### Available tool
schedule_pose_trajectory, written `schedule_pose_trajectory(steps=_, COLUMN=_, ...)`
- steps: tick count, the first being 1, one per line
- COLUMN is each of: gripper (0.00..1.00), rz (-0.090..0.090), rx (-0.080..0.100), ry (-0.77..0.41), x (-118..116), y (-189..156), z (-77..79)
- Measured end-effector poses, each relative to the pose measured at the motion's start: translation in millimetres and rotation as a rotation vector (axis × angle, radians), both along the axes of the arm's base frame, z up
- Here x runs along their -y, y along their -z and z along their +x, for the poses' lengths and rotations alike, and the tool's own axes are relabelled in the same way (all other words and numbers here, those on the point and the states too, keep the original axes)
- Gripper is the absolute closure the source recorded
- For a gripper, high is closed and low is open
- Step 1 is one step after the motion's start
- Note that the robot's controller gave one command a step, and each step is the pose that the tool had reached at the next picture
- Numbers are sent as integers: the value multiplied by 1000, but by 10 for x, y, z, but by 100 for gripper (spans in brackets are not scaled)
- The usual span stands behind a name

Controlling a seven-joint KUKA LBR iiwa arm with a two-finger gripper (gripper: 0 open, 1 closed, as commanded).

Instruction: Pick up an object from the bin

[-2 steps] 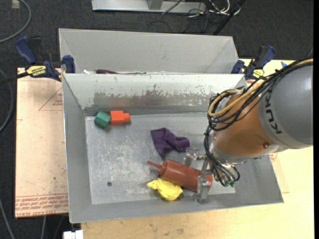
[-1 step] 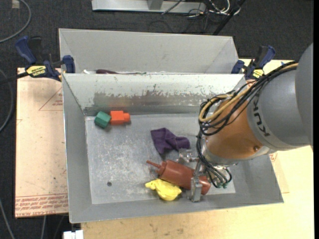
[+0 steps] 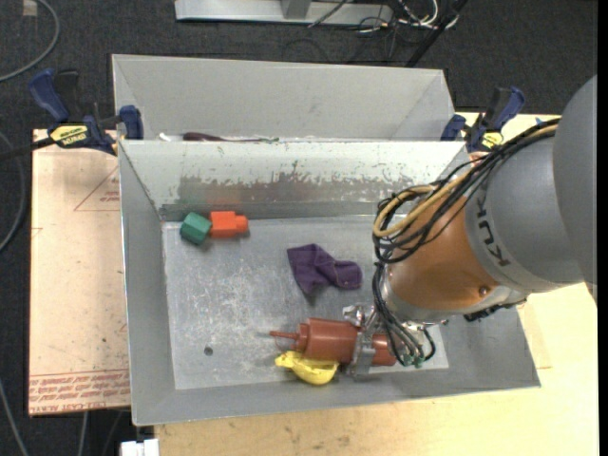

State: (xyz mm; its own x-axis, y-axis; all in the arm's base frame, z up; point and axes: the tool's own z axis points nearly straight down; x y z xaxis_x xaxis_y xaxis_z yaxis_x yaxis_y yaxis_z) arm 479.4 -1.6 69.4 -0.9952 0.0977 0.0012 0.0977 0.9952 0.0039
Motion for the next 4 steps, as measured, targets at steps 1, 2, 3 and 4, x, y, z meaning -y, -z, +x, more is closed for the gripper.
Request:
schedule_pose_trajectory(steps=1, gripper=100, rz=0, rx=0, ry=0, x=0, y=0, z=0)
schedule_pose_trajectory(steps=2, gripper=100, rz=0, rx=-3, ry=0, x=-1, y=-37, z=-9)
schedule_pose_trajectory(steps=3, gripper=100, rz=1, rx=-10, ry=-1, x=-2, y=-189, z=-27)
schedule_pose_trajectory(steps=4, gripper=100, rz=1, rx=-1, ry=-2, x=-4, y=-875, z=-3)
